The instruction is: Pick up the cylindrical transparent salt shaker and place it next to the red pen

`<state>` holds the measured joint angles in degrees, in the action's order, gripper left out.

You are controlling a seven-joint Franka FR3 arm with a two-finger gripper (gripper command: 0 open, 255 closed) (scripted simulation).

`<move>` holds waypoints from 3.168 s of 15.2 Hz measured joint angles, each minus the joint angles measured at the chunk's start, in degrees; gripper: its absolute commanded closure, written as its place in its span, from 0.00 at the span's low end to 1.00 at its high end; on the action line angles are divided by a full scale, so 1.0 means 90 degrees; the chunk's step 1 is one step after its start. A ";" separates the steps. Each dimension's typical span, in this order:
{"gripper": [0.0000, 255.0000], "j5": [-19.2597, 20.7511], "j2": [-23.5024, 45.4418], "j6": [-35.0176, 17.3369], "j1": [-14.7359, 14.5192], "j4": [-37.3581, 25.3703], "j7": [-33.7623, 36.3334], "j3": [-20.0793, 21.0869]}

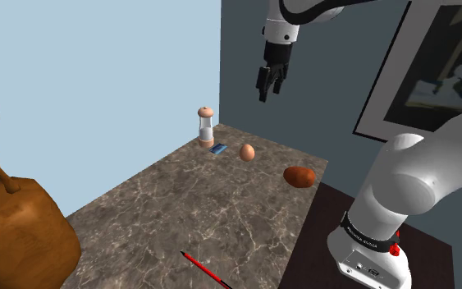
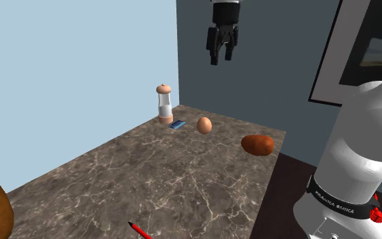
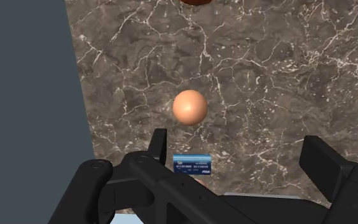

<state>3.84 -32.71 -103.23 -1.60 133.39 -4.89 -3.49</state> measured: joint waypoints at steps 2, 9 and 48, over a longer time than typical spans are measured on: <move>0.00 -0.0020 0.0495 -0.0278 -0.0007 -0.0235 -0.0051 -0.0059; 0.00 -0.0206 0.2228 -0.0957 -0.0080 -0.1317 -0.0137 -0.0135; 1.00 -0.0812 0.6778 -0.1499 0.0013 -0.5395 -0.0430 -0.0101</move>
<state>-3.47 28.30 -116.71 -1.48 84.84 -8.76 -4.39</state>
